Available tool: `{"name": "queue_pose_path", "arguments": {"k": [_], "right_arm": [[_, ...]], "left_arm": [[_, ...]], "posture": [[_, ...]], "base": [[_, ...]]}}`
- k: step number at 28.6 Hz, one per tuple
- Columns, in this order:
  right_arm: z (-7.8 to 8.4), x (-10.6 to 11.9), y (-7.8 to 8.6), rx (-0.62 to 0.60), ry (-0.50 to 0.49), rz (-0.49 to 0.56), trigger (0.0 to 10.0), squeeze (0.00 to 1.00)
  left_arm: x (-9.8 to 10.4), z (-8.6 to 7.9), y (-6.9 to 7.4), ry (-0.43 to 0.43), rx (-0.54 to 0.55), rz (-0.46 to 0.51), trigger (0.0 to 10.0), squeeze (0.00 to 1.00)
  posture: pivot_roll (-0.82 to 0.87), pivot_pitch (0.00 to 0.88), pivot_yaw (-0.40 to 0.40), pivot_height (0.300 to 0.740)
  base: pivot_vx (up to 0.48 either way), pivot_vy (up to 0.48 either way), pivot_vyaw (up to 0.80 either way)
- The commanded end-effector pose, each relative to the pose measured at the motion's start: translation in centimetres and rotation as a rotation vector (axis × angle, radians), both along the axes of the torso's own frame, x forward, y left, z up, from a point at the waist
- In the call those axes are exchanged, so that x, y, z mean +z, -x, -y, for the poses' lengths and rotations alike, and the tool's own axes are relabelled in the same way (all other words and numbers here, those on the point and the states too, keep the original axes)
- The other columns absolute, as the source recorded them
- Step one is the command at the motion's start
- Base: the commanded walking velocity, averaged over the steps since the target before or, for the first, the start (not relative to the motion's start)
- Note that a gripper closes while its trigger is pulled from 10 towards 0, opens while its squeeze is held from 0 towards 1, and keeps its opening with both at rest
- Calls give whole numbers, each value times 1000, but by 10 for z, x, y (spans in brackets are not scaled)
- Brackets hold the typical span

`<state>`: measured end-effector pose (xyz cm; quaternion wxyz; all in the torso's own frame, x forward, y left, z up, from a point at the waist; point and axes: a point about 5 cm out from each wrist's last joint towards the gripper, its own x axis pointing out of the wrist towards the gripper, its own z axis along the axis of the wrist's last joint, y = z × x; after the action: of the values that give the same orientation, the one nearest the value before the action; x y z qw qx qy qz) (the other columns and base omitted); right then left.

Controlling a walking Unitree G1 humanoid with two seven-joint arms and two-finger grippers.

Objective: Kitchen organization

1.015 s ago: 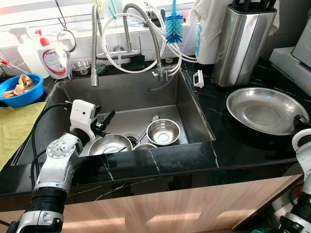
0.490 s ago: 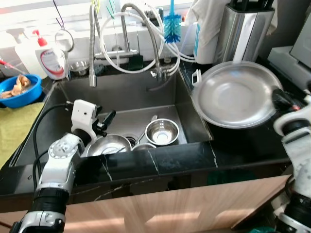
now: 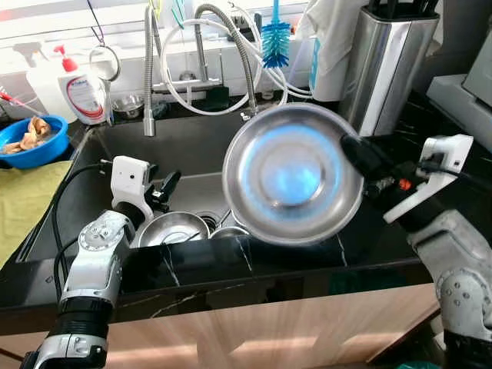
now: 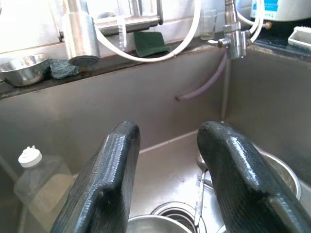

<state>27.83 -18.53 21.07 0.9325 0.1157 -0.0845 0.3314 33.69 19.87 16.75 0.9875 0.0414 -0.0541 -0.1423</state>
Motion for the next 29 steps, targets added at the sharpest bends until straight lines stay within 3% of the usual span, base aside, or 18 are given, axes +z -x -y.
{"name": "queue_pose_path", "arguments": {"k": [1, 7, 10, 13, 14, 17, 20, 29], "right_arm": [[0, -1, -1, 13, 28, 20, 10000, 0], [7, -6, -6, -72, 56, 15, 10000, 0], [13, -7, -10, -133, 86, 35, 10000, 0], [13, -7, -10, -126, 92, 63, 10000, 0], [12, -6, -11, -131, 102, 82, 10000, 0], [13, -6, -14, -149, 115, 95, 10000, 0], [20, -7, -22, -229, 140, 111, 10000, 0], [16, 9, -27, -231, 110, 196, 10000, 0]], "left_arm": [[6, -1, 0, 26, 9, 12, 10000, 0], [8, -8, -1, 33, 50, 25, 10000, 0], [11, -14, -4, 88, 105, 32, 10000, 0], [11, -14, -5, 156, 96, 14, 10000, 0], [13, -13, -5, 227, 74, 3, 10000, 0], [18, -10, -5, 305, 38, -2, 10000, 0], [25, 0, -1, 389, -78, -11, 10000, 0], [23, 21, 9, 393, -267, -70, 10000, 0]], "posture": [[-66, 0, 55, 740], [-64, 0, 55, 740], [-64, 0, 55, 740], [-65, 0, 55, 740], [-65, 0, 55, 740], [-62, 0, 54, 740], [-60, 0, 53, 740], [-59, 0, 55, 740]], "base": [[0, 0, 0], [0, 0, 0], [0, 0, 0], [0, 0, 0], [0, 0, 0], [0, 0, 0], [0, 0, 0], [0, 0, 0]]}}
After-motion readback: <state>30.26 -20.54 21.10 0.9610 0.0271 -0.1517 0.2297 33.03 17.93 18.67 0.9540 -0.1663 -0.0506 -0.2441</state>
